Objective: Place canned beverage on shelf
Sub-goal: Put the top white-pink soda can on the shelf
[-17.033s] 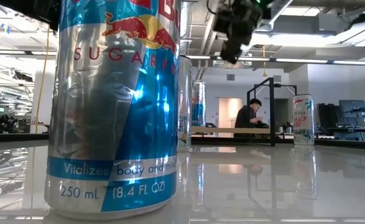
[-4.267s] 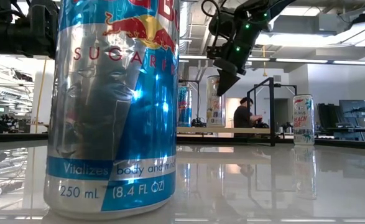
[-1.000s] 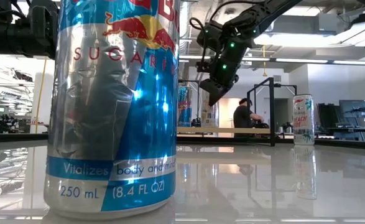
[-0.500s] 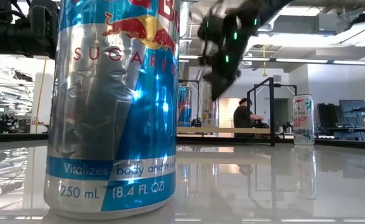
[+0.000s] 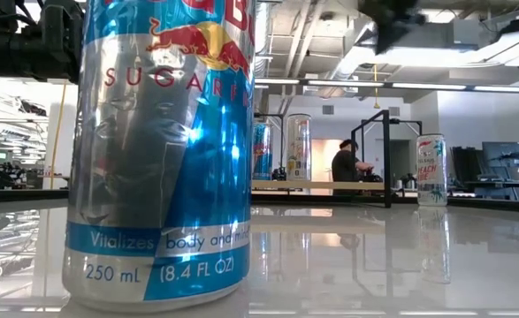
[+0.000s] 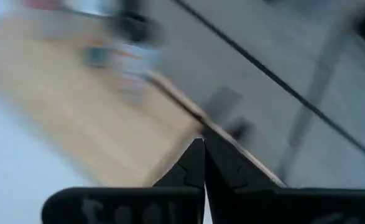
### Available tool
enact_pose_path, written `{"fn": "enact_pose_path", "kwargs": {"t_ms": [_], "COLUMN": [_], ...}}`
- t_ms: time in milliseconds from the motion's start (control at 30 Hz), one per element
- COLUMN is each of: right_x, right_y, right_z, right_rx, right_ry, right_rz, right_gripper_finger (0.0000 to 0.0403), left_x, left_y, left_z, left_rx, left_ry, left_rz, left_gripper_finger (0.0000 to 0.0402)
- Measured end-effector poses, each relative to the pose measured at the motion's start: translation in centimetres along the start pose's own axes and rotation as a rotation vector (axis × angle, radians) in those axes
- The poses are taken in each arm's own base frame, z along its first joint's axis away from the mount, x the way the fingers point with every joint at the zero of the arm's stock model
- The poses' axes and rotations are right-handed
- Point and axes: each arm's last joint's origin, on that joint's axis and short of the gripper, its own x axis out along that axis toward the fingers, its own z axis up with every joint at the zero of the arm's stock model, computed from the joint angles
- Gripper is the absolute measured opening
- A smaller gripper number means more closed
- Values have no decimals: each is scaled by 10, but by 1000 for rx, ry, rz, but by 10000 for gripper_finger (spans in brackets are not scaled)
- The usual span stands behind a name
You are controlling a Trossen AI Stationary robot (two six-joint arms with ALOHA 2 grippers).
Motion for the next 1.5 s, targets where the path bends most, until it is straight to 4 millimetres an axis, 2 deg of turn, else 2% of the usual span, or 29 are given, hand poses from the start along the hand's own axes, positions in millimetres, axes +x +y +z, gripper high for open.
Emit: {"fn": "enact_pose_path", "kwargs": {"t_ms": [100,167,300,400,533,833,933,1233,1367,1500], "right_x": [-3,2,21,34,49,80,83,88,94,102], "right_y": [-26,-37,-49,-58,-67,-84,-85,-77,-64,-49], "right_z": [-19,-32,-54,-63,-67,-70,-68,-63,-61,-73], "right_rx": [147,246,344,395,477,557,596,660,660,670], "right_ry": [28,52,118,160,209,310,286,235,196,172], "right_rz": [-102,-146,-237,-287,-335,-352,-348,-363,-439,-496], "right_gripper_finger": [31,35,51,79,142,329,366,381,382,382], "left_x": [0,0,0,0,0,0,0,0,0,0], "left_y": [0,0,0,0,0,0,0,0,0,0], "left_z": [0,0,0,0,0,0,0,0,0,0], "left_rx": [0,0,-2,-4,-2,-1,-1,0,0,-1], "left_ry": [0,-1,-2,-2,-2,-1,0,1,0,-3], "left_rz": [0,1,1,1,4,6,6,6,3,-16], "left_gripper_finger": [393,393,393,393,393,393,393,393,393,393]}}
